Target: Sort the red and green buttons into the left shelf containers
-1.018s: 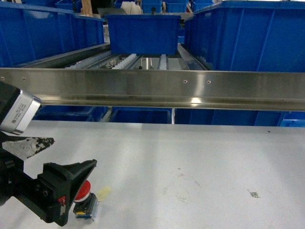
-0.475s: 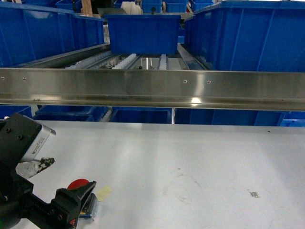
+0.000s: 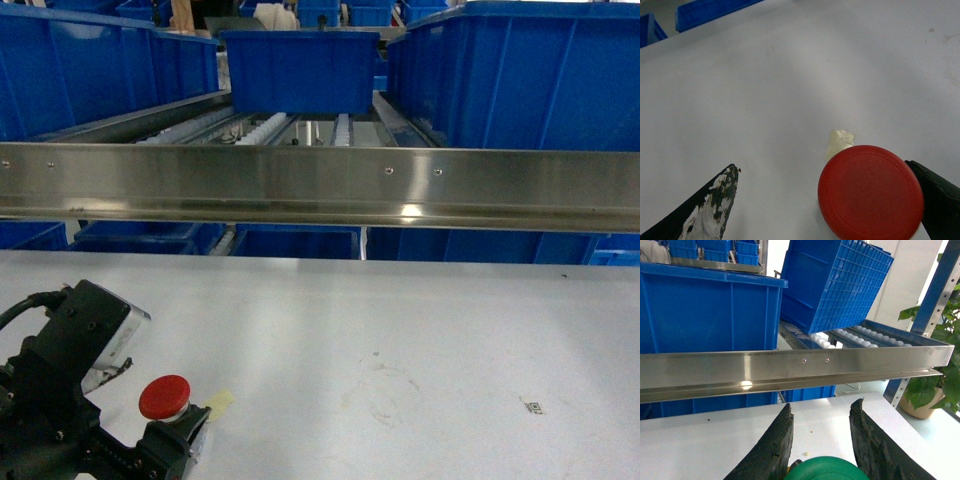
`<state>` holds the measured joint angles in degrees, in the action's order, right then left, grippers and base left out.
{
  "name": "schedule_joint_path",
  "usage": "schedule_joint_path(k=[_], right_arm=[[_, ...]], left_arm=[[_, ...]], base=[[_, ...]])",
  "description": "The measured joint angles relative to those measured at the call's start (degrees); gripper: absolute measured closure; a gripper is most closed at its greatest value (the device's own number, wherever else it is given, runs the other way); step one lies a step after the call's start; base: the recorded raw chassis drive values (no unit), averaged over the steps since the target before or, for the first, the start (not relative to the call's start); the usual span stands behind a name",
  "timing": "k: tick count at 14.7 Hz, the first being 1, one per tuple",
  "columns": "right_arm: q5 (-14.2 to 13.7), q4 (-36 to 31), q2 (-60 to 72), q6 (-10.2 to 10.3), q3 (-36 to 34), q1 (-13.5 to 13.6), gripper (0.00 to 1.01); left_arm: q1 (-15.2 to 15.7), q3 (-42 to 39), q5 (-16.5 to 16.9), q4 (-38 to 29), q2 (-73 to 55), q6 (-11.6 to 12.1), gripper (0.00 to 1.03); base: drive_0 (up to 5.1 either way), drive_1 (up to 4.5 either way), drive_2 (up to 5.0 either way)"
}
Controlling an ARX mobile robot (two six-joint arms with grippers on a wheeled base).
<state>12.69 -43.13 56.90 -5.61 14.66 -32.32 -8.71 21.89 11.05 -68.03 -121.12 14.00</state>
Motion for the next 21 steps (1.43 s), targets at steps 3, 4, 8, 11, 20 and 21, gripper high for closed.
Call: schedule_joint_path(k=[3,4,8,11,20,21], right_arm=[[0.0,0.0,0.0,0.0,0.0,0.0,0.7],[0.0,0.0,0.0,0.0,0.0,0.0,0.7],[0.0,0.0,0.0,0.0,0.0,0.0,0.7],[0.0,0.0,0.0,0.0,0.0,0.0,0.7],[0.0,0.0,0.0,0.0,0.0,0.0,0.7],[0.0,0.0,0.0,0.0,0.0,0.0,0.7]], left_arm=[[0.1,3.7,0.5,-0.5,-4.4,2.1,0.05],[-0.7,6.5,1.1,2.2,-5.9,3.1,0.05],[-1.7,8.0,1.6,3.3,-6.3,4.1,0.05],[-1.7,8.0,1.6,3.3,-6.3,4.4,0.3],[2.1,2.0,1.7,-1.4,1.5,4.5,0.74],[3.1,0.7,2.1,-1.7,5.4,4.5,0.74]], base=[[0.0,0.0,0.0],[0.0,0.0,0.0],[0.0,0.0,0.0],[0.0,0.0,0.0],[0.0,0.0,0.0],[0.0,0.0,0.0]])
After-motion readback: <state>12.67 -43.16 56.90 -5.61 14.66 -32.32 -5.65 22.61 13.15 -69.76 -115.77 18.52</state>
